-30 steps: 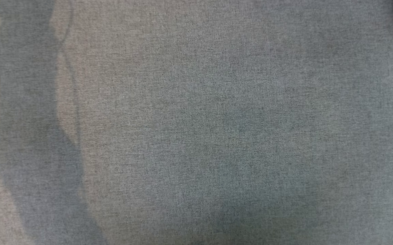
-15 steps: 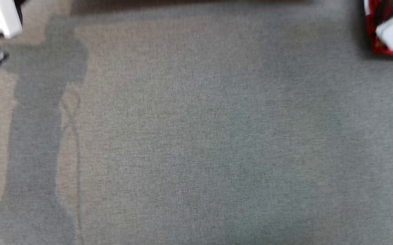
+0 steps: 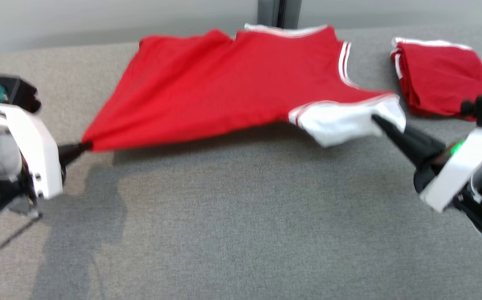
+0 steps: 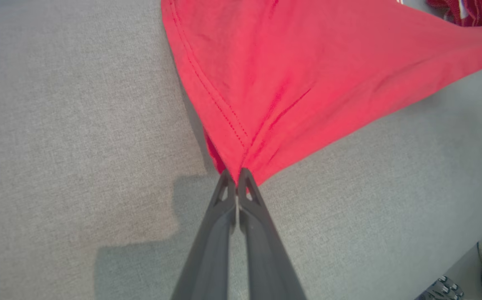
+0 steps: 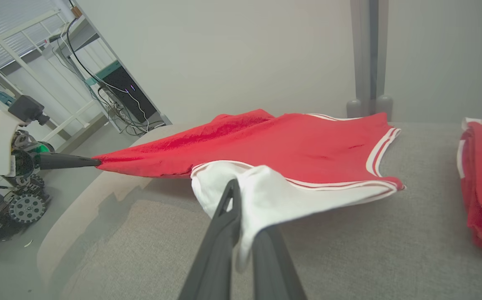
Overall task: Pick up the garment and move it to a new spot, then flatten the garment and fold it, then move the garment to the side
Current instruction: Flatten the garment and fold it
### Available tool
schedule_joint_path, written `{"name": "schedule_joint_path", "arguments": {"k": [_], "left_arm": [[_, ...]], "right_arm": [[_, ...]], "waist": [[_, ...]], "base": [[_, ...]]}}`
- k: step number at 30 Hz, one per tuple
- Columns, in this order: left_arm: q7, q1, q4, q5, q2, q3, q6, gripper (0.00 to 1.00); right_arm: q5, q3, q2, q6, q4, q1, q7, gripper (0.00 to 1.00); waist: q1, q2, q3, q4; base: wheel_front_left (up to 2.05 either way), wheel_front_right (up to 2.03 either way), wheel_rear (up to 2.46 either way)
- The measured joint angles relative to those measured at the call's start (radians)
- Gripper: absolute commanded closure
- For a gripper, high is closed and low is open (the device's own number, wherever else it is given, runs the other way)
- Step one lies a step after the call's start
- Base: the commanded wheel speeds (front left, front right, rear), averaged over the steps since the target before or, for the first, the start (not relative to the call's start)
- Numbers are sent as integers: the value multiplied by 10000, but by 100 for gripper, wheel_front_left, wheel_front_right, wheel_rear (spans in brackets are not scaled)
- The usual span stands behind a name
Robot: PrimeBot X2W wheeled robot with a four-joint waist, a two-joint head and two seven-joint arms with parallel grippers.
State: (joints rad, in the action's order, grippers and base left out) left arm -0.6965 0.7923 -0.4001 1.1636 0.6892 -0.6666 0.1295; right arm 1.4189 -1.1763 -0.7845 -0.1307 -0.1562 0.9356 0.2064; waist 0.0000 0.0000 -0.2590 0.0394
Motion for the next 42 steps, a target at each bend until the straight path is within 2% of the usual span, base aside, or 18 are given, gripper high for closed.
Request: {"name": "schedule_joint_path", "arguments": {"k": [4,14,23,26,32,38,42], "left_arm": [[535,-1745,1526,102,522,-65,-395,100],[1243,-4639,4614,-123,1542,-433,-1879,100],[1498,-6597,6698,192,2376,-525,-3047,100],[1461,-6853,7118,282,2535,-516,-3223,100],[1419,-6865,7388,380,2631,-449,-3392,100],[1204,-6427,7221,466,2489,-274,-3369,100],[917,-5906,6828,926,2132,-104,-3114,100]], "right_arm": [[119,-535,-706,0,571,-842,-938,100],[656,-918,-1952,0,1971,-2725,-2878,100],[1049,-982,-3256,0,3131,-4442,-3404,100],[1066,-968,-3578,0,3321,-4686,-3390,100],[1057,-821,-3630,0,3471,-4712,-3482,100],[1047,-265,-3572,0,3269,-4413,-3471,100],[1160,-2,-3319,0,3032,-4149,-3574,100]], "waist": [[0,0,794,20],[0,0,1613,214],[0,0,1795,267],[0,0,1799,243],[0,0,1782,240],[0,0,1515,215],[0,0,1323,189]], "base": [[0,0,0],[0,0,0],[0,0,0],[0,0,0],[0,0,0],[0,0,0],[0,0,0]]}}
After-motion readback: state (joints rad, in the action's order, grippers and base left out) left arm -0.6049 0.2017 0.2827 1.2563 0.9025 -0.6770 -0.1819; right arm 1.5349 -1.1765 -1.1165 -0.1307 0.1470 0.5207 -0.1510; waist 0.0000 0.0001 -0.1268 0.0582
